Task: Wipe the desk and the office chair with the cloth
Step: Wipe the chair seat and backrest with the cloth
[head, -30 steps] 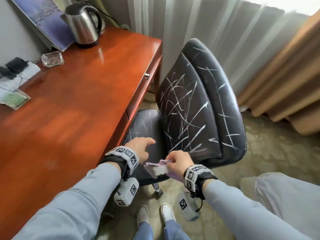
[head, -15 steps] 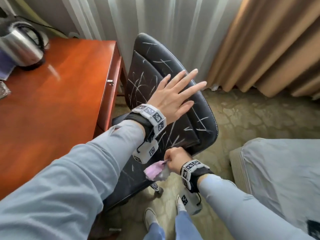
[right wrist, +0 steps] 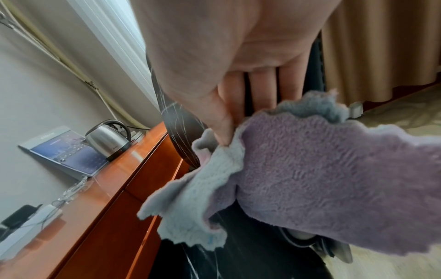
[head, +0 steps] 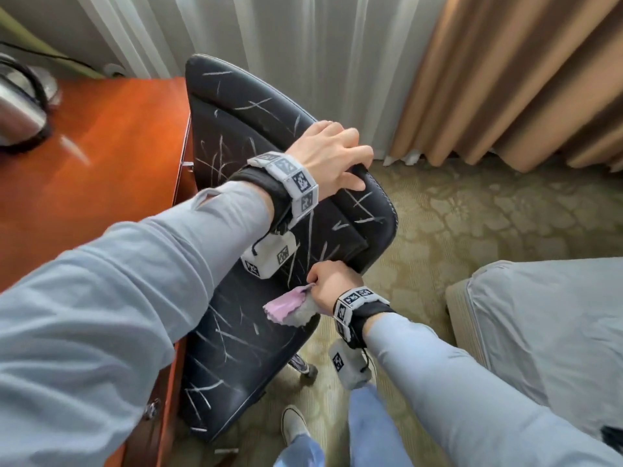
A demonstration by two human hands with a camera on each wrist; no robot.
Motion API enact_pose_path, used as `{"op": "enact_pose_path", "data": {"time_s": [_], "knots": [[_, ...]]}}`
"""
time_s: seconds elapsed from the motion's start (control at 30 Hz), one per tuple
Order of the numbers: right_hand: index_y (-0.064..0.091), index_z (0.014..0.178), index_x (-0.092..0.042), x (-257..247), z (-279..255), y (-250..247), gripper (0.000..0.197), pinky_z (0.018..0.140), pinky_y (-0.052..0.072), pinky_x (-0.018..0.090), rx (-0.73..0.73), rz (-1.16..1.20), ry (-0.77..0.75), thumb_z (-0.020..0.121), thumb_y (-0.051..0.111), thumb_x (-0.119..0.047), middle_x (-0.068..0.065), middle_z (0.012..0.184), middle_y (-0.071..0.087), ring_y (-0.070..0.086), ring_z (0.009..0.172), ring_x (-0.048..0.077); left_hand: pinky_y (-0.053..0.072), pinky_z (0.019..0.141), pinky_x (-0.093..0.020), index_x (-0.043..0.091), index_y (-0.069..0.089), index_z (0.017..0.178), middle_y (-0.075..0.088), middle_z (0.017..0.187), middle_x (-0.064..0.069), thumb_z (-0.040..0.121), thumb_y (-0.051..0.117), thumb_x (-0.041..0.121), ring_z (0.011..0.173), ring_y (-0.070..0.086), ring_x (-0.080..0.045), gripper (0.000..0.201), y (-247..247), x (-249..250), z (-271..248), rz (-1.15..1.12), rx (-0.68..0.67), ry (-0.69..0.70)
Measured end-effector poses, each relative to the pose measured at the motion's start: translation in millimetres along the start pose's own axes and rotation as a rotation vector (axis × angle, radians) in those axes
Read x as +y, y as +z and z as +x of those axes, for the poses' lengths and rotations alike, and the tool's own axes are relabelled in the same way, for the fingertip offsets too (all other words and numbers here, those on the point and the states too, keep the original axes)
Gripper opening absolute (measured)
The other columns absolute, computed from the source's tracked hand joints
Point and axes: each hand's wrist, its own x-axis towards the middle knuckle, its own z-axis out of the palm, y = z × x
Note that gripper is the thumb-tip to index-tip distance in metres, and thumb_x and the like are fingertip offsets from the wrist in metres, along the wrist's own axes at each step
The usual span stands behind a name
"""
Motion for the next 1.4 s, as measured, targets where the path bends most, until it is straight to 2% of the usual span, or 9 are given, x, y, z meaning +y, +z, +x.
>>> {"op": "enact_pose_path", "data": {"time_s": [0.07, 0.2, 0.3, 0.43, 0.63, 0.8, 0.93, 1.17, 1.4], "knots": [[0.072, 0.101, -0.027, 2, 8, -4, 0.022, 0.076, 0.049, 0.026, -0.016, 0.031, 0.015, 0.085, 0.058, -0.02, 0.001, 0.1, 0.07, 0.067, 0.09, 0.027, 0.028, 0.108, -0.043, 0.023, 0.059, 0.119, 0.055, 0.11, -0.006, 0.086, 0.023, 0.067, 0.107, 0.051, -0.03, 0.065, 3, -3, 3, -0.018, 0.014, -0.042], [0.073, 0.099, -0.025, 8, 20, -20, 0.019, 0.071, 0.047, 0.025, -0.021, 0.071, 0.024, 0.085, 0.061, -0.023, 0.002, 0.095, 0.07, 0.066, 0.085, 0.027, 0.027, 0.11, -0.045, 0.022, 0.061, 0.116, 0.055, 0.109, -0.007, 0.091, 0.042, 0.059, 0.108, 0.05, -0.03, 0.048, 5, -6, 19, -0.047, 0.013, -0.09], [0.074, 0.096, -0.024, 16, 29, -33, 0.018, 0.073, 0.05, 0.026, -0.001, 0.05, -0.019, 0.082, 0.062, -0.023, 0.004, 0.092, 0.069, 0.067, 0.085, 0.028, 0.027, 0.108, -0.045, 0.022, 0.061, 0.114, 0.055, 0.109, -0.007, 0.088, 0.04, 0.061, 0.108, 0.05, -0.029, 0.052, 5, -14, 31, -0.049, 0.008, -0.153], [0.074, 0.091, -0.024, 29, 40, -45, 0.017, 0.067, 0.048, 0.025, 0.052, 0.071, -0.079, 0.078, 0.063, -0.02, 0.003, 0.086, 0.07, 0.067, 0.079, 0.028, 0.025, 0.107, -0.043, 0.022, 0.061, 0.114, 0.055, 0.112, -0.006, 0.093, 0.052, 0.054, 0.11, 0.048, -0.028, 0.039, 7, -20, 47, -0.054, 0.009, -0.218], [0.074, 0.096, -0.025, 47, 55, -65, 0.021, 0.067, 0.048, 0.025, 0.058, 0.105, -0.101, 0.078, 0.064, -0.019, 0.003, 0.09, 0.071, 0.066, 0.08, 0.027, 0.025, 0.107, -0.043, 0.021, 0.064, 0.109, 0.055, 0.105, -0.006, 0.09, 0.042, 0.065, 0.107, 0.049, -0.028, 0.053, 10, -21, 73, -0.089, 0.036, -0.281], [0.074, 0.1, -0.023, 66, 68, -86, 0.02, 0.073, 0.05, 0.027, 0.065, 0.12, -0.105, 0.086, 0.06, -0.023, 0.006, 0.096, 0.07, 0.066, 0.086, 0.03, 0.023, 0.111, -0.04, 0.025, 0.063, 0.112, 0.054, 0.11, -0.003, 0.091, 0.053, 0.06, 0.113, 0.046, -0.024, 0.042, 9, -23, 103, -0.089, 0.021, -0.32], [0.074, 0.099, -0.024, 77, 83, -107, 0.019, 0.073, 0.051, 0.027, 0.074, 0.122, -0.08, 0.087, 0.059, -0.022, 0.004, 0.09, 0.067, 0.063, 0.079, 0.027, 0.022, 0.111, -0.038, 0.028, 0.061, 0.116, 0.054, 0.115, -0.002, 0.091, 0.055, 0.058, 0.117, 0.045, -0.023, 0.04, 5, -27, 131, -0.085, 0.002, -0.337], [0.076, 0.089, -0.024, 128, 112, -165, 0.018, 0.069, 0.051, 0.026, 0.186, 0.132, 0.054, 0.081, 0.06, -0.021, 0.005, 0.088, 0.069, 0.062, 0.072, 0.026, 0.024, 0.11, -0.04, 0.026, 0.059, 0.117, 0.055, 0.12, -0.001, 0.092, 0.051, 0.061, 0.119, 0.047, -0.023, 0.044, 9, -24, 224, -0.104, 0.008, -0.284], [0.077, 0.089, -0.023, 186, 145, -214, 0.021, 0.072, 0.051, 0.026, 0.324, 0.123, 0.086, 0.079, 0.059, -0.016, 0.008, 0.089, 0.072, 0.067, 0.085, 0.031, 0.026, 0.108, -0.039, 0.028, 0.057, 0.122, 0.054, 0.123, -0.001, 0.093, 0.049, 0.063, 0.121, 0.046, -0.023, 0.046, 23, -32, 315, -0.086, 0.019, -0.266]]}}
